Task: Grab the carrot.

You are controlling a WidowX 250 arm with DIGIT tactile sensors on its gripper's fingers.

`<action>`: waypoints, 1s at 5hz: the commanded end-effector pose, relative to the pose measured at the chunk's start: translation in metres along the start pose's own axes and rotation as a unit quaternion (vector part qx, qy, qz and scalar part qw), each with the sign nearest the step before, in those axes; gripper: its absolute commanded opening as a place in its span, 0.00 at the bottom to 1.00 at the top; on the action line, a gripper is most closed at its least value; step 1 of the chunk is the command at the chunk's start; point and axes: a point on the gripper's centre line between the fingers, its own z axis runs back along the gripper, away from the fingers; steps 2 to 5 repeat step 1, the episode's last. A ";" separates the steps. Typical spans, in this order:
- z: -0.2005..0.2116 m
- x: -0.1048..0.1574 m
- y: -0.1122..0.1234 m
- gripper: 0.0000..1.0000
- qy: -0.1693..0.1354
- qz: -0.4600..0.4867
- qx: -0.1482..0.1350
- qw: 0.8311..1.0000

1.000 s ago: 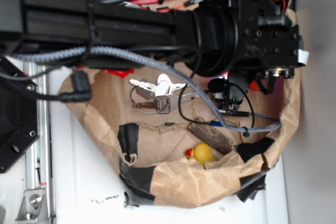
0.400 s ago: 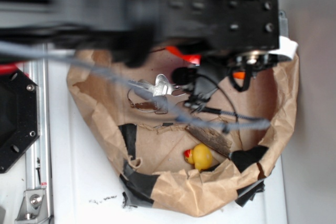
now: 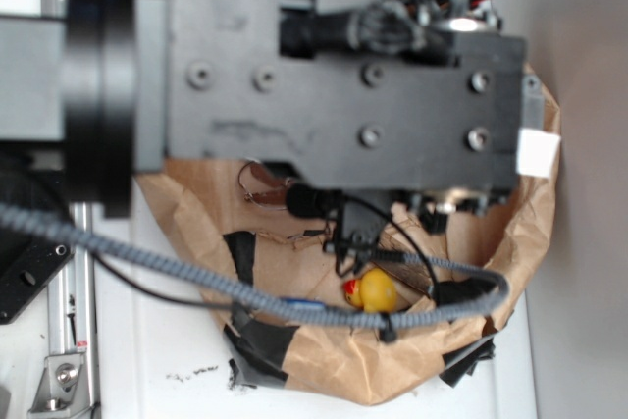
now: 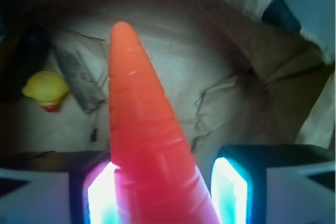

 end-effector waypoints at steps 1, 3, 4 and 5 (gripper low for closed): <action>0.008 0.019 0.004 0.00 0.006 0.153 -0.028 0.988; 0.008 0.019 0.004 0.00 0.006 0.153 -0.028 0.988; 0.008 0.019 0.004 0.00 0.006 0.153 -0.028 0.988; 0.008 0.019 0.004 0.00 0.006 0.153 -0.028 0.988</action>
